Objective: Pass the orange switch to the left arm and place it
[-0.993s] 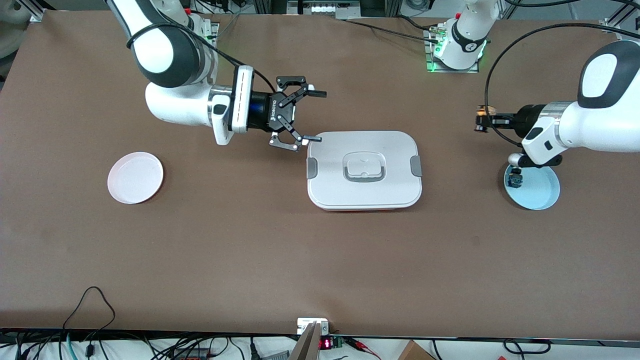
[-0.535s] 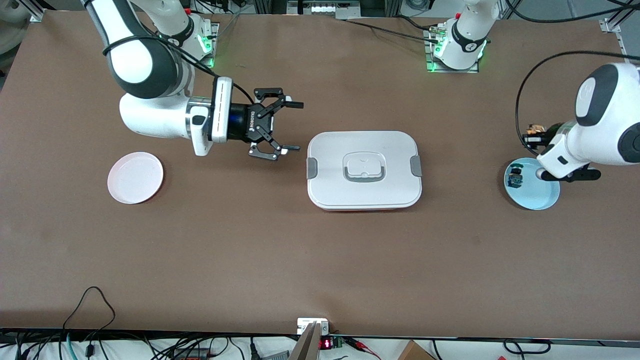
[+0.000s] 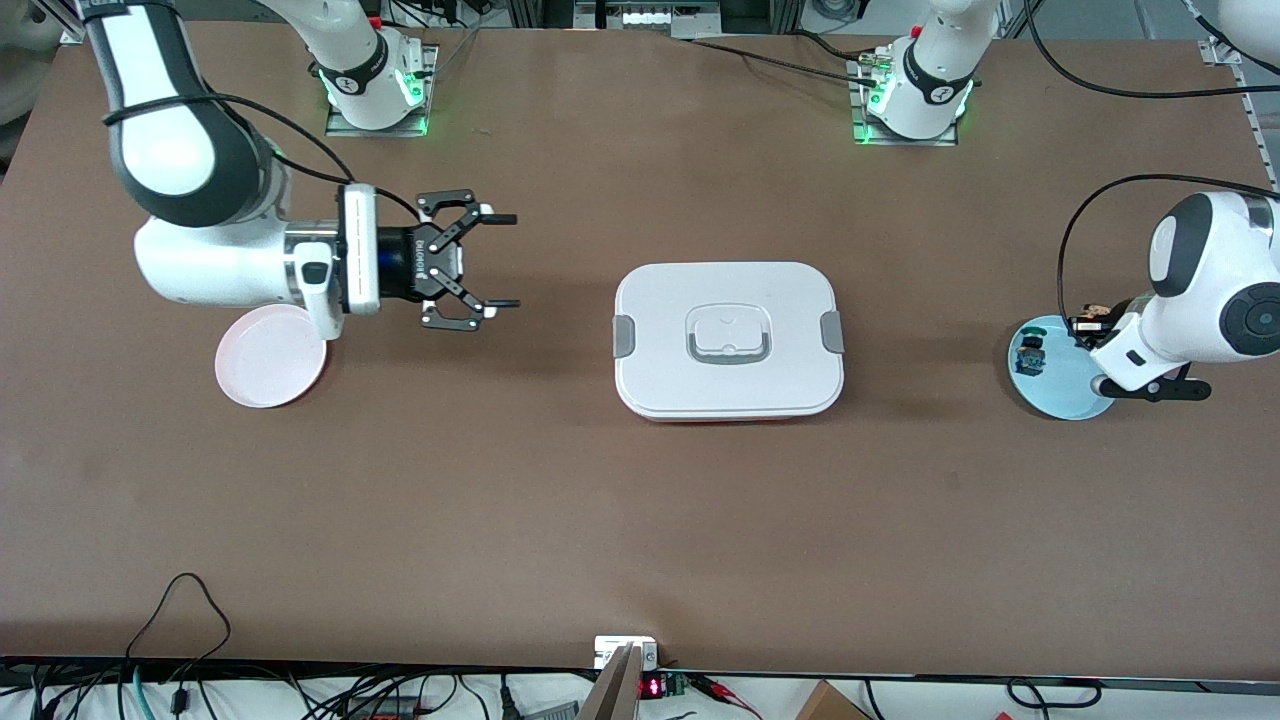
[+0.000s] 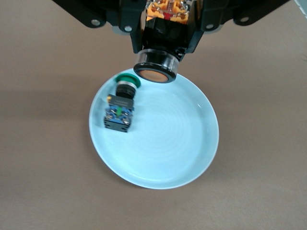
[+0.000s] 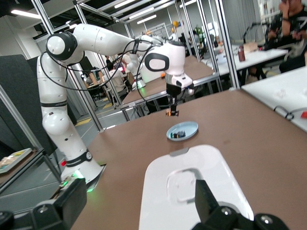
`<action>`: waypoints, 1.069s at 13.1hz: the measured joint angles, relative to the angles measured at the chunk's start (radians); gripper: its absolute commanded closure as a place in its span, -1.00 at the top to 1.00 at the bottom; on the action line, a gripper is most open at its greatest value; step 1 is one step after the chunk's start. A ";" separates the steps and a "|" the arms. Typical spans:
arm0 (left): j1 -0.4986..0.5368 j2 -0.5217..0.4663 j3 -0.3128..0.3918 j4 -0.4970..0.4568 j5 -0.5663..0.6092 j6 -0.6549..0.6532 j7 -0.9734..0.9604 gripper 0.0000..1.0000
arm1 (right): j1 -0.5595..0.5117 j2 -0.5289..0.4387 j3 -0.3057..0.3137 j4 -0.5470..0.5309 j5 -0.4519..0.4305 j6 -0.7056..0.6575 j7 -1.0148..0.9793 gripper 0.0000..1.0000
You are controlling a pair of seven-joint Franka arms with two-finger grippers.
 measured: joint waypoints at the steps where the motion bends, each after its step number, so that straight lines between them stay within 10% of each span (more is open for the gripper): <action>1: 0.005 0.013 0.000 0.000 0.007 0.025 0.001 -0.98 | -0.001 -0.007 -0.016 0.000 -0.032 -0.013 0.052 1.00; 14: 0.092 0.165 0.001 0.001 0.135 0.219 0.025 -0.95 | -0.005 -0.080 -0.079 0.061 -0.426 -0.018 0.861 1.00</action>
